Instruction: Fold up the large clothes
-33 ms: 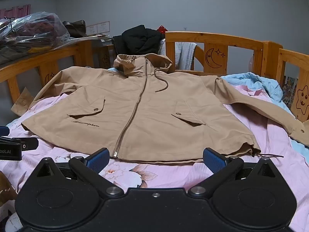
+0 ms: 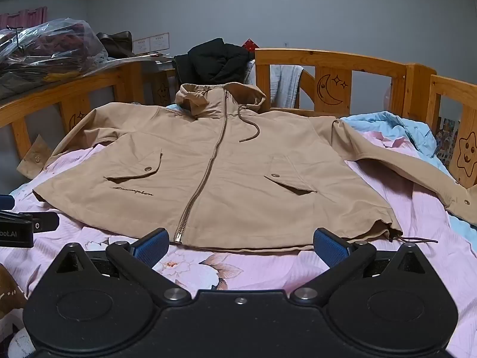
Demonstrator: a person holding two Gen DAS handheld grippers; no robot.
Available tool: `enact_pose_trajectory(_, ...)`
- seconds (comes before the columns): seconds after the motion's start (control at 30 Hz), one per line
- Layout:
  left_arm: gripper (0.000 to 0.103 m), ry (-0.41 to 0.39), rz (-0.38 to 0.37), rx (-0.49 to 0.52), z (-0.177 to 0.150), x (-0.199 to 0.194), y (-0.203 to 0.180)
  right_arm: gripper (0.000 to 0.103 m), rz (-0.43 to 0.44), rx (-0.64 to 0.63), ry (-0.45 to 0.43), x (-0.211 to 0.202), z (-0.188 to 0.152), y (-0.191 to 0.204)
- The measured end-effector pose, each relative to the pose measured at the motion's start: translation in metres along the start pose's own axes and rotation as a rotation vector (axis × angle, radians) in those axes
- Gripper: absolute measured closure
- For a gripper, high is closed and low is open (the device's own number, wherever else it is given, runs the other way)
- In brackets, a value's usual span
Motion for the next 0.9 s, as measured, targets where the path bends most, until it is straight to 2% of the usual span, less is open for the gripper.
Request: enact_pose_trajectory(0.9, 0.0, 0.0, 0.002, 0.0, 0.0034, -0.0016, -0.0005, 0.0, 0.0, 0.007, 0.003, 0.0009, -0.0001, -0.0011)
Point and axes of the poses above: each gripper's, at about its wrist camera, not at the fingertips, and x roughly the way its jaws point, y to its left, z to its top, the point moved 9 cm from there along x, roughly the way its jaws point, and after that the axes turned 14 degrees about z, right-handed, at the moved point
